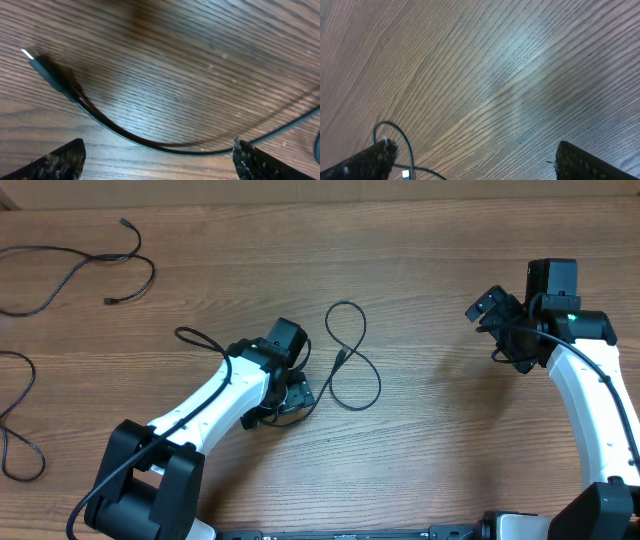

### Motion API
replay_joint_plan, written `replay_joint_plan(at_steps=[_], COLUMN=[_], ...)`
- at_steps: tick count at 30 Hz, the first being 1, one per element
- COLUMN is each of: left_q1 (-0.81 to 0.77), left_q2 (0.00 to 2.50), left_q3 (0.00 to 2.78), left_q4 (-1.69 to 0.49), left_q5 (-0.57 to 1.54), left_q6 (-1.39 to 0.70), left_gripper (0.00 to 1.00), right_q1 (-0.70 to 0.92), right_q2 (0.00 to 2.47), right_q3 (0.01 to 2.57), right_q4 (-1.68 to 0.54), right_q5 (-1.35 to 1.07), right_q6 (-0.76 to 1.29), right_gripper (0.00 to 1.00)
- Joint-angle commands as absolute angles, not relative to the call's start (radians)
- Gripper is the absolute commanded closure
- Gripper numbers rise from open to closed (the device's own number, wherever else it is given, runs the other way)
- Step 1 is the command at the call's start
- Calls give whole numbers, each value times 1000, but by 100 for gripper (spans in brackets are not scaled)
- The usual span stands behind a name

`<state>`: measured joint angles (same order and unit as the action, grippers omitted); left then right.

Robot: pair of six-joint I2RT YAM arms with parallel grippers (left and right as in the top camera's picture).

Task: Untangle cables
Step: 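Lower the left gripper and grasp the cable near its USB-C plug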

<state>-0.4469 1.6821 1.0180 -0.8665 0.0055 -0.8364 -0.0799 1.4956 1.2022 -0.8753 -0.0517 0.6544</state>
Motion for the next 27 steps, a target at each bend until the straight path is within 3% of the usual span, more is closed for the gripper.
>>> replay_joint_plan(at_steps=[1,10,15,21,27], left_q1=[-386,-287,-287,-286,-286], left_q2=[1676,1676,1676,1676,1676], left_q3=[986,893,874,872,872], left_q4=[-850,-790,-772,-757,-738], left_q5=[1,87,99,96,94], left_q6=[-860,-876,-876,-876,-876], left_gripper=[8,12,34,37,56], right_q1=[-86,-86,-86,-86,-86], right_q2=[1481,1481,1481,1481,1481], right_q3=[1204,1204,1204,1204,1204], right_q4=[-870,-870,-870,-870,-870], right_q5=[-43,-43,-43,-43,-43], right_q6=[653,653,653,653,653], right_gripper=[0,0,0,0,0])
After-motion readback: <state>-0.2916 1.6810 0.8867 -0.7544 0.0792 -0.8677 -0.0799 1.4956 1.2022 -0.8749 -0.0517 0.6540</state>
